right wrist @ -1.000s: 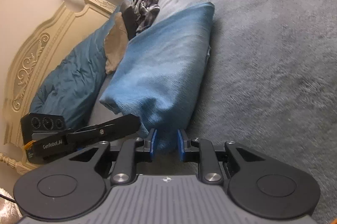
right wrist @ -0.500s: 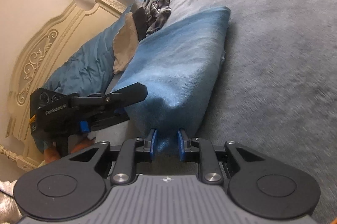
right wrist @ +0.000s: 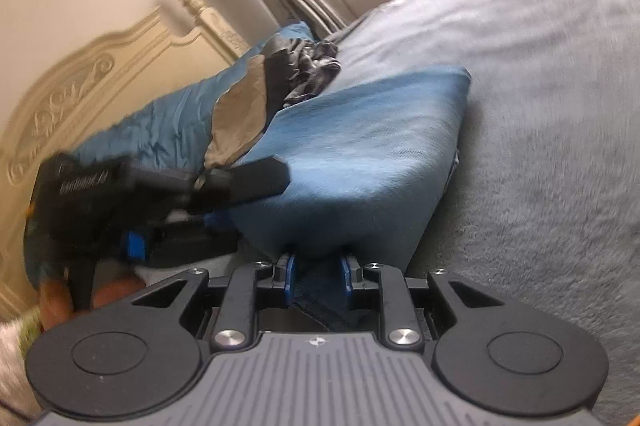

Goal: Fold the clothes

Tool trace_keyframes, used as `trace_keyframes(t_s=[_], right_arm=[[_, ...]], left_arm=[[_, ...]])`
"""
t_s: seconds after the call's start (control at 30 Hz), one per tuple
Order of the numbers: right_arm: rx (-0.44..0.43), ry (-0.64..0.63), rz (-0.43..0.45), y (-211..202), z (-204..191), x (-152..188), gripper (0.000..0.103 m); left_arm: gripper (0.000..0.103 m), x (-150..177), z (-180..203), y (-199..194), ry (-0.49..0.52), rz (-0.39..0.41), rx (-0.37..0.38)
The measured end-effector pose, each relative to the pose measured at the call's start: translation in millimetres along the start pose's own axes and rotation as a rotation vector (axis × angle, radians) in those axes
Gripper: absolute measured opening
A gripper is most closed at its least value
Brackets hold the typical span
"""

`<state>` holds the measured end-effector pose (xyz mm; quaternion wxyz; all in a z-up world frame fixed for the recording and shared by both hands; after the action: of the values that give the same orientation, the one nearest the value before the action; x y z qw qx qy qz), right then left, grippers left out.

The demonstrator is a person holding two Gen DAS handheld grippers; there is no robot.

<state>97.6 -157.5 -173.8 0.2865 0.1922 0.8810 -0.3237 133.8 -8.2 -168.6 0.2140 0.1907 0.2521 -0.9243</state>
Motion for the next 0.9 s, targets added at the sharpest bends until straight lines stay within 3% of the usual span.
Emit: trace_keyframes(t_s=[0.1, 0.37, 0.57, 0.73, 0.9], right_arm=[[0.005, 0.016, 0.004, 3, 1, -3, 0.024], [-0.041, 0.273, 0.040, 12, 23, -1, 0.024], [-0.088, 0.391, 0.029, 15, 37, -2, 0.024], [-0.114, 0.446, 0.001, 15, 43, -2, 0.024], [-0.122, 0.464, -0.015, 13, 45, -2, 0.025]], left_arm=[[0.023, 2, 0, 0, 0.010, 0.004, -0.008], [0.029, 15, 5, -30, 0.123, 0.046, -0.096], [0.029, 34, -6, -24, 0.319, -0.013, -0.324], [0.029, 38, 5, -7, 0.489, -0.034, -0.415], [0.030, 42, 3, -1, 0.536, -0.029, -0.466]])
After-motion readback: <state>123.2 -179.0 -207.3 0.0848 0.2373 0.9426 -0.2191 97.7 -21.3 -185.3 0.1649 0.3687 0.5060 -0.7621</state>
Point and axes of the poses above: each gripper's, at about its wrist camera, not at the fingertips, and y roughly the way its jaws point, z to its right, x to its underside, the point moved 8 cm from there along y, roughly the way its jaws point
